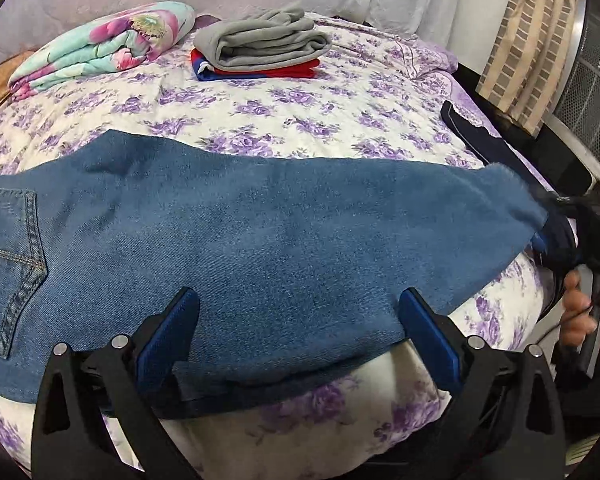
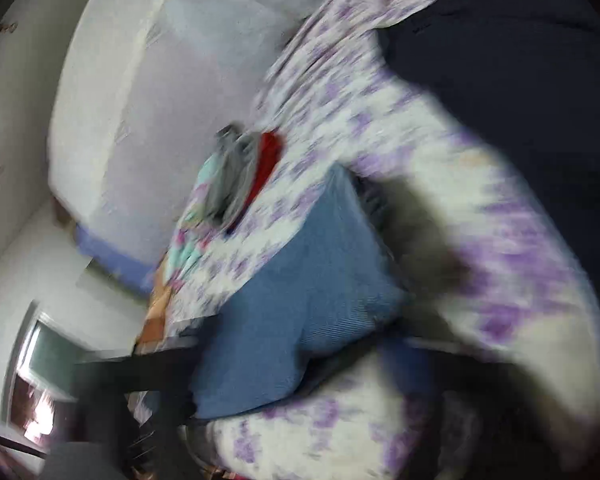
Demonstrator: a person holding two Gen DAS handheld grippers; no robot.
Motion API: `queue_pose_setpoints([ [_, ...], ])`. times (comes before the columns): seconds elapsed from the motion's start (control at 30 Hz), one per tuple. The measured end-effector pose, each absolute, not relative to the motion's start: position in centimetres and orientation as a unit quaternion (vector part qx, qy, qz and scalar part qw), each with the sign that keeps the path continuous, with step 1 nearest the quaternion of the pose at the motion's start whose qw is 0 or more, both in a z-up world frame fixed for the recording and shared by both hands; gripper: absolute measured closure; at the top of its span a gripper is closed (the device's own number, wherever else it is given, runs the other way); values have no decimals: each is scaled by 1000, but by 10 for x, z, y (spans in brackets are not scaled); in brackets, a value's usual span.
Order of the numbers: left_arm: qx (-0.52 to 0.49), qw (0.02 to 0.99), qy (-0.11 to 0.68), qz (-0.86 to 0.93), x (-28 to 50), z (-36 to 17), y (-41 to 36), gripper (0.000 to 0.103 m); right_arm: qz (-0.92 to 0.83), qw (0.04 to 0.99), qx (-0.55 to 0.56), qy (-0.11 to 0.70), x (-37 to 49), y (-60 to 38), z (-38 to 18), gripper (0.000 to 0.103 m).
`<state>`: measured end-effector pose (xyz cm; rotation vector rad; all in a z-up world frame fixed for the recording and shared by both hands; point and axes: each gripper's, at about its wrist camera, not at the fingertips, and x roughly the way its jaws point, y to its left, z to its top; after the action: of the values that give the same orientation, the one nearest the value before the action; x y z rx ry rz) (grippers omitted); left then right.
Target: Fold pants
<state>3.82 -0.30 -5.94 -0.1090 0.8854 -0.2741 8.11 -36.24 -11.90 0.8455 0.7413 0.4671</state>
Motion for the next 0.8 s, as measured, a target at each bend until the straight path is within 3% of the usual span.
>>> queue_pose_setpoints([
  [0.2, -58, 901, 411, -123, 26, -50, 11, 5, 166, 900, 252, 313, 65, -324, -75, 84],
  [0.37, -104, 920, 368, -86, 5, -23, 51, 5, 239, 942, 18, 233, 47, -200, 8, 84],
  [0.5, -140, 928, 344, -36, -19, -13, 90, 5, 318, 900, -86, 286, 57, -94, -18, 83],
  [0.53, -147, 926, 345, -27, -23, -14, 98, 5, 340, 874, -121, 326, 62, -64, -43, 76],
  [0.57, -156, 923, 352, -14, -26, -18, 108, 5, 356, 848, -146, 366, 66, -45, -68, 62],
  [0.6, -162, 920, 358, -7, -28, -22, 114, 5, 360, 834, -158, 387, 67, -36, -85, 57],
  [0.67, -176, 913, 368, 0, -33, -29, 126, 5, 371, 848, -162, 342, 54, -39, -88, 41],
  [0.8, -167, 915, 367, -5, -31, -31, 127, 5, 424, 838, -95, 330, 43, -72, -46, 38],
])
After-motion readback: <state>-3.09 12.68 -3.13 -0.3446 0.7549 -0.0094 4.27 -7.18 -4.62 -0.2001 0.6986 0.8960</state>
